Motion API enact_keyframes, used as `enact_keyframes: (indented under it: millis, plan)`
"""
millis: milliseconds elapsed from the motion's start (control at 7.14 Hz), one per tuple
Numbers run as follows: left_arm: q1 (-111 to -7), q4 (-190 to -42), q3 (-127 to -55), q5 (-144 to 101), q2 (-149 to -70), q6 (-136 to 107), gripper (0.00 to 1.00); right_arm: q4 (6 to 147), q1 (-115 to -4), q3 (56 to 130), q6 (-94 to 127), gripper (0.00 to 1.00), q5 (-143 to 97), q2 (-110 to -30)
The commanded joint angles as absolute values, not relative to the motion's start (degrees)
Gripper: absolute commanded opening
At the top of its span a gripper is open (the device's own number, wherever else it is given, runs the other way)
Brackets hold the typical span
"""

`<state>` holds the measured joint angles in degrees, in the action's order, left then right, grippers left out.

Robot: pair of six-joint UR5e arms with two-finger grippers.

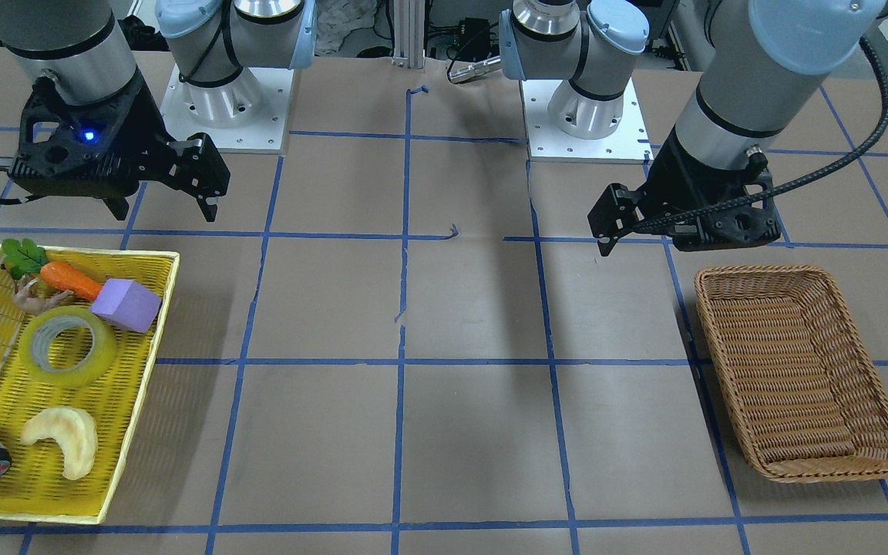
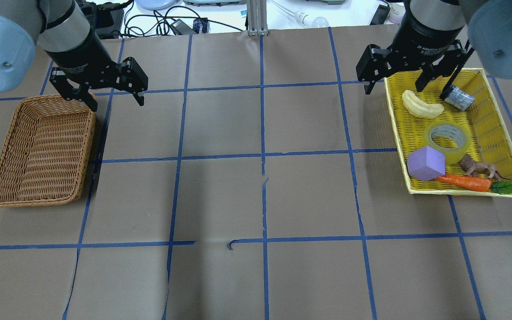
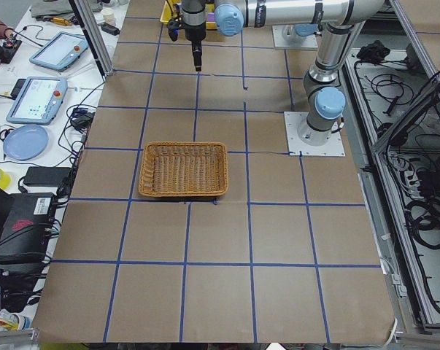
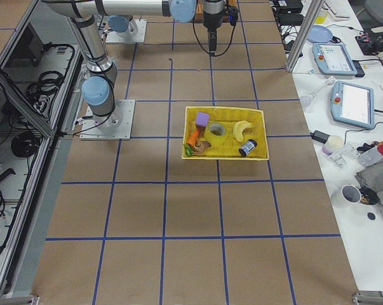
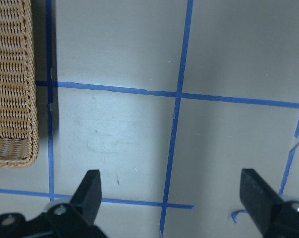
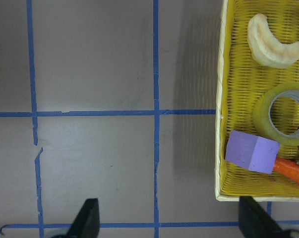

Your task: Transfer tape with both arms

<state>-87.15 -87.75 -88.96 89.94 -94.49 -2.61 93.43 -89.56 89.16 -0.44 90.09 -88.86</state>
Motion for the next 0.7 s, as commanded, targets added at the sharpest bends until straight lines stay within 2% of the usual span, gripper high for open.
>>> enact_keyframes:
  millis: [0,560]
  plan:
    - [-88.50,-87.11,-88.95,89.91,-94.83,-2.81,1.00,93.34,-89.56,89.12,-0.44,1.00,90.09,-88.86]
    - [-88.51,-84.02,-88.51,89.83,-95.27,-2.72,1.00,92.73,-89.56,89.12,-0.53,1.00,90.26,-88.86]
